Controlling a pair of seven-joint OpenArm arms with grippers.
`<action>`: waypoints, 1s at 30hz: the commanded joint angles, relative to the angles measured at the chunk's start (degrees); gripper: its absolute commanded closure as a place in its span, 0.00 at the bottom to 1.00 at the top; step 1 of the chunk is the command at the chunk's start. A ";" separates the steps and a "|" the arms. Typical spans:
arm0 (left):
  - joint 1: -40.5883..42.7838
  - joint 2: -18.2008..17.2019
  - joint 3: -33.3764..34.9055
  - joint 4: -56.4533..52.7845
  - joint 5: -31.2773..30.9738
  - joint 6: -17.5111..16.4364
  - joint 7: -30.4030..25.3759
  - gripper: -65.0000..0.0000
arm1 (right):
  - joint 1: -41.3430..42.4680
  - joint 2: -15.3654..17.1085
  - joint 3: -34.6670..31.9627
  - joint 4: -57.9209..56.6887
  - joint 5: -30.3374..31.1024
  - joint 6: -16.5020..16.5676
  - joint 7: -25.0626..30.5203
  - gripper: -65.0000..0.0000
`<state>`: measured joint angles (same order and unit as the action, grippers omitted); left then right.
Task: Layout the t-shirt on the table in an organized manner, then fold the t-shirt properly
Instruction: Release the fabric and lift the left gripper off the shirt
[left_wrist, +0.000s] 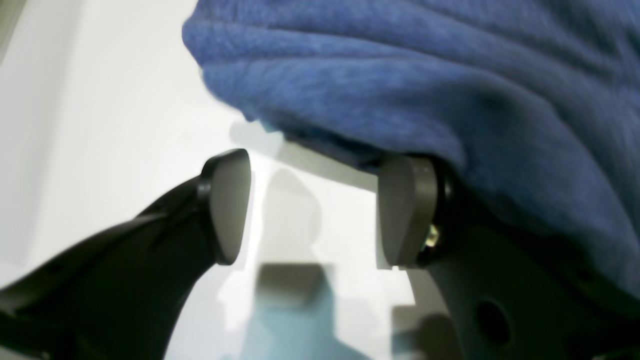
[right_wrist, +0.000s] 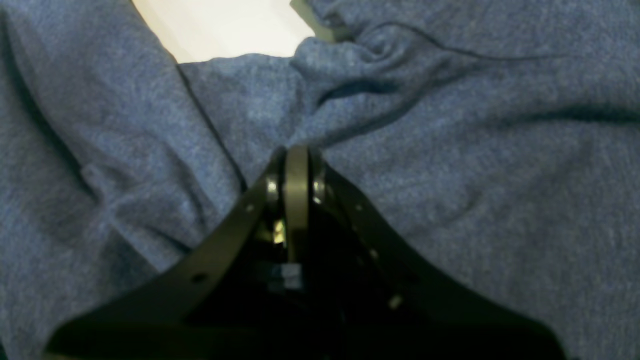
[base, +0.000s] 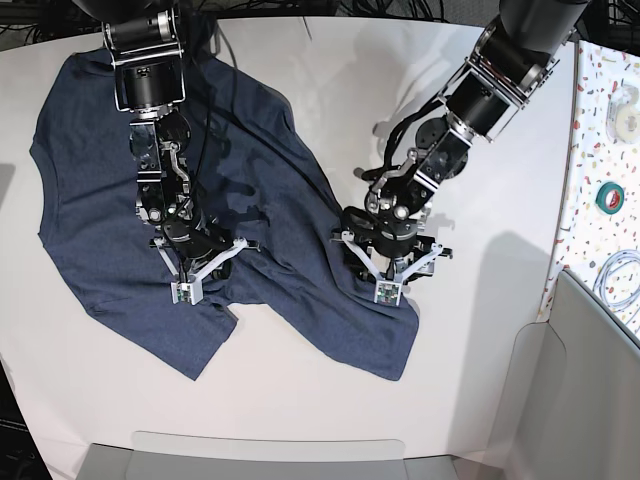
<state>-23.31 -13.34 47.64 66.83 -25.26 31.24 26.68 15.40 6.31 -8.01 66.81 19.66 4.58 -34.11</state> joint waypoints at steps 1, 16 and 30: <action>-0.47 -0.41 0.14 -0.06 -1.78 -0.26 0.80 0.39 | -1.02 -0.02 -0.12 -0.56 -0.36 -0.14 -6.11 1.00; 2.87 -0.41 -0.30 7.77 -4.50 -16.26 -1.67 1.00 | -1.73 0.77 0.14 -0.48 -0.36 -0.14 -6.11 1.00; 7.44 -3.23 -19.90 9.79 -4.15 -18.37 -4.04 1.00 | -1.90 2.00 -0.03 -0.48 -0.36 -0.14 -6.11 1.00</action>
<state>-14.26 -16.71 27.81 75.50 -29.61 13.23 24.12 14.44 7.73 -7.92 67.16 21.12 6.02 -33.36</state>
